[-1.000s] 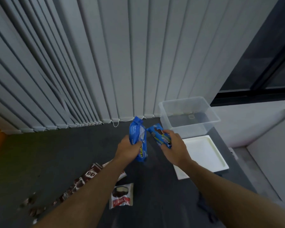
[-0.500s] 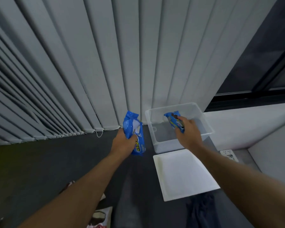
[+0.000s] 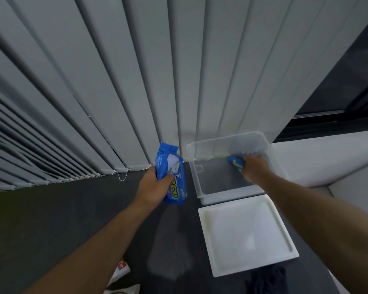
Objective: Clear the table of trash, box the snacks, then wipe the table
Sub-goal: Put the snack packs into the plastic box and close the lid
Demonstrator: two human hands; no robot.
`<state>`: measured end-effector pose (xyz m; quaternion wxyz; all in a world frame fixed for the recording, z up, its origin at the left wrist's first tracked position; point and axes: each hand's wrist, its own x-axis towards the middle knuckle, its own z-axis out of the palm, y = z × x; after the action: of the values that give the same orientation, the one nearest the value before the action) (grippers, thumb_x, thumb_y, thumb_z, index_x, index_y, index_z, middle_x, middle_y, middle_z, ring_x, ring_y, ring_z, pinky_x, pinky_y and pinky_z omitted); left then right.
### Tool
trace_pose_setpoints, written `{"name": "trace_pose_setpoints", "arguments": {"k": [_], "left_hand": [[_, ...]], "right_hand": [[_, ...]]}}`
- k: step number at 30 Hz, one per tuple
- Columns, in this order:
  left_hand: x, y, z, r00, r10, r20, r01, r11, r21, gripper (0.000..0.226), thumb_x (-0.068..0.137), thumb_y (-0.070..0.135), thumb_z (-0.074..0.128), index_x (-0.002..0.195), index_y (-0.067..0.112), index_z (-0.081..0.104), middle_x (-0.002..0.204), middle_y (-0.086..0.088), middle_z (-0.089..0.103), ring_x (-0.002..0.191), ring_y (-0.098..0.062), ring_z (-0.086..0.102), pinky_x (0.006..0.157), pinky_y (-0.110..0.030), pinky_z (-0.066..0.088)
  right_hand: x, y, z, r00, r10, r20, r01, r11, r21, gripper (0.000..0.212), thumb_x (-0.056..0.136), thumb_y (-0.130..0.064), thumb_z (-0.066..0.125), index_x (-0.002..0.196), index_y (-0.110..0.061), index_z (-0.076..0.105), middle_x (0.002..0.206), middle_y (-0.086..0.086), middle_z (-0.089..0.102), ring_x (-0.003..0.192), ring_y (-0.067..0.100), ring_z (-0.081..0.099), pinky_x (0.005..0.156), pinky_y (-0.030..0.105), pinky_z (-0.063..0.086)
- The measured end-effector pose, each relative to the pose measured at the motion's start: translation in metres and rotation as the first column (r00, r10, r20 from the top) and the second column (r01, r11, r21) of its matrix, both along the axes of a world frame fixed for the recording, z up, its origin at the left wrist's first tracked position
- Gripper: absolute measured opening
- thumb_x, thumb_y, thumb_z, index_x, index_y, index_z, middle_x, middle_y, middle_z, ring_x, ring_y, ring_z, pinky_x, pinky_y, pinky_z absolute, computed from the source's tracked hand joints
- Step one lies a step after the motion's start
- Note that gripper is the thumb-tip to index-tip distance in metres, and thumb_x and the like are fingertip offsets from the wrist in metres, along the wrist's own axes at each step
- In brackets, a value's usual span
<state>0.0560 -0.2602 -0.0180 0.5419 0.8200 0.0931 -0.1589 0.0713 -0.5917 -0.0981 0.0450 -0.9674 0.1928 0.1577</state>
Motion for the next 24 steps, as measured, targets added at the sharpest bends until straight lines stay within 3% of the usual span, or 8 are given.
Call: {"name": "trace_pose_setpoints", "arguments": {"k": [3,8,12,14,16,19,22,24], "left_hand": [[0.003,-0.004,-0.003,1.0,-0.001,0.006,0.001,1.0,-0.011,0.019,0.091,0.019,0.068,0.108,0.016,0.06,0.101,-0.001,0.07,0.088,-0.015,0.07,0.067,-0.025,0.053],[0.005,-0.01,-0.006,1.0,-0.014,0.012,0.015,0.999,-0.032,0.021,0.091,0.02,0.07,0.109,0.014,0.062,0.103,-0.003,0.072,0.09,-0.018,0.072,0.078,-0.038,0.06],[0.006,-0.019,-0.003,0.999,-0.036,0.013,0.037,0.998,-0.045,0.018,0.09,0.022,0.07,0.107,0.018,0.062,0.102,-0.002,0.073,0.091,-0.018,0.073,0.083,-0.043,0.061],[0.007,-0.025,0.0,0.998,-0.055,0.04,0.056,0.998,-0.028,0.021,0.09,0.022,0.071,0.108,0.016,0.063,0.102,-0.002,0.073,0.089,-0.017,0.073,0.079,-0.037,0.061],[0.007,-0.033,0.004,0.993,-0.085,0.079,0.086,0.996,-0.005,0.024,0.09,0.021,0.071,0.11,0.014,0.06,0.1,0.002,0.071,0.087,-0.013,0.071,0.068,-0.024,0.058],[0.007,-0.049,0.01,0.987,-0.125,0.103,0.129,0.991,-0.028,0.032,0.091,0.02,0.072,0.118,0.019,0.053,0.1,0.011,0.065,0.087,-0.004,0.067,0.059,-0.013,0.052],[0.008,-0.069,0.014,0.983,-0.147,0.108,0.153,0.987,-0.046,0.037,0.092,0.02,0.07,0.121,0.023,0.049,0.101,0.012,0.064,0.089,-0.005,0.067,0.065,-0.017,0.053],[0.01,-0.083,0.016,0.982,-0.149,0.113,0.154,0.987,-0.039,0.035,0.091,0.022,0.07,0.12,0.023,0.049,0.101,0.01,0.065,0.089,-0.007,0.067,0.07,-0.024,0.055]], "right_hand": [[0.005,-0.003,-0.004,0.99,0.007,-0.142,-0.02,0.996,-0.086,0.057,0.094,-0.033,0.053,0.144,-0.01,0.041,0.144,0.015,0.043,0.131,0.032,0.045,0.108,0.038,0.037],[0.005,0.004,-0.003,0.963,0.042,-0.265,-0.079,0.988,-0.131,0.047,0.098,-0.023,0.044,0.141,-0.004,0.044,0.139,0.013,0.05,0.129,0.033,0.046,0.108,0.038,0.039],[-0.003,0.012,0.01,0.969,-0.037,-0.246,0.02,0.997,-0.069,0.057,0.094,-0.026,0.048,0.146,-0.006,0.037,0.147,0.018,0.032,0.134,0.037,0.031,0.109,0.043,0.032],[-0.006,0.013,0.023,0.988,-0.058,-0.143,0.056,0.998,-0.016,0.055,0.093,-0.027,0.051,0.143,-0.008,0.042,0.145,0.019,0.035,0.132,0.037,0.033,0.106,0.042,0.035],[-0.01,0.009,0.033,0.994,-0.068,0.088,0.065,0.997,0.033,0.044,0.093,-0.027,0.052,0.132,-0.006,0.054,0.134,0.021,0.048,0.124,0.039,0.043,0.099,0.042,0.041],[-0.023,0.001,0.047,0.897,-0.111,0.428,0.072,0.992,0.106,0.035,0.091,-0.022,0.054,0.119,-0.002,0.062,0.122,0.023,0.058,0.112,0.042,0.053,0.09,0.044,0.046],[-0.045,-0.003,0.046,0.847,-0.078,0.526,0.08,0.997,0.019,0.053,0.089,-0.03,0.061,0.136,-0.007,0.049,0.14,0.016,0.05,0.126,0.038,0.046,0.1,0.047,0.042],[-0.059,-0.007,0.037,0.857,-0.075,0.51,0.099,0.995,-0.02,0.067,0.091,-0.041,0.06,0.145,-0.007,0.038,0.15,0.015,0.041,0.138,0.038,0.037,0.107,0.049,0.037]]}}
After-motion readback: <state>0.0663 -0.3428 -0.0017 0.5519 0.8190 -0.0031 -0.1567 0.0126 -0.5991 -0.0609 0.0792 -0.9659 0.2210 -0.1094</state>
